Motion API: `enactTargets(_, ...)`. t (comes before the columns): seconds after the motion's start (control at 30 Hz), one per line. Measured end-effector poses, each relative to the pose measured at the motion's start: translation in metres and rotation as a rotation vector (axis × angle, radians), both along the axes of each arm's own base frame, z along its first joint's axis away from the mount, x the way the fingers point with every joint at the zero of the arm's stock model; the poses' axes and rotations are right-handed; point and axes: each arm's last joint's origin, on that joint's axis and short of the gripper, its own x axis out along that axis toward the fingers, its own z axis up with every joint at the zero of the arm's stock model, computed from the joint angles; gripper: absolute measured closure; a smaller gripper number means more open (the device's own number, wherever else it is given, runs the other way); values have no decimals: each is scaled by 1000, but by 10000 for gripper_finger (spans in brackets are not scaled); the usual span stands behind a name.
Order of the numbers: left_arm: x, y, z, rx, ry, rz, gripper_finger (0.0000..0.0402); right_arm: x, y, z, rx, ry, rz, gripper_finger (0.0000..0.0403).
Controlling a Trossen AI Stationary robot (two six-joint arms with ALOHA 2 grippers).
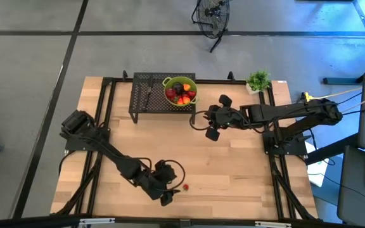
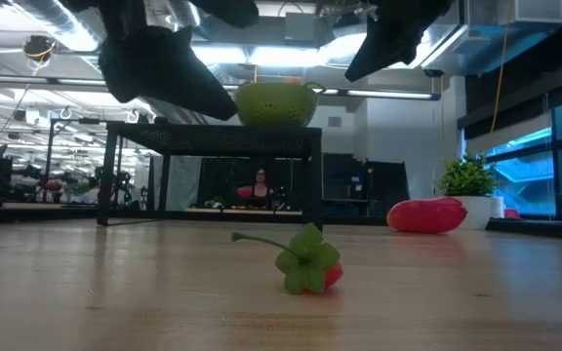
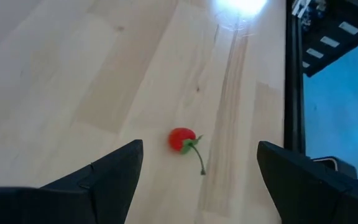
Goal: Pick & Place Fruit
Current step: Put the strawberry into the green strainer bowl on the shelf
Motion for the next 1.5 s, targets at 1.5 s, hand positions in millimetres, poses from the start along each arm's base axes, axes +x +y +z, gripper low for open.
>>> enactTargets(1.5,26,-22,-55,324,-131,-251,105,0,1,0,186,-88,-131,339)
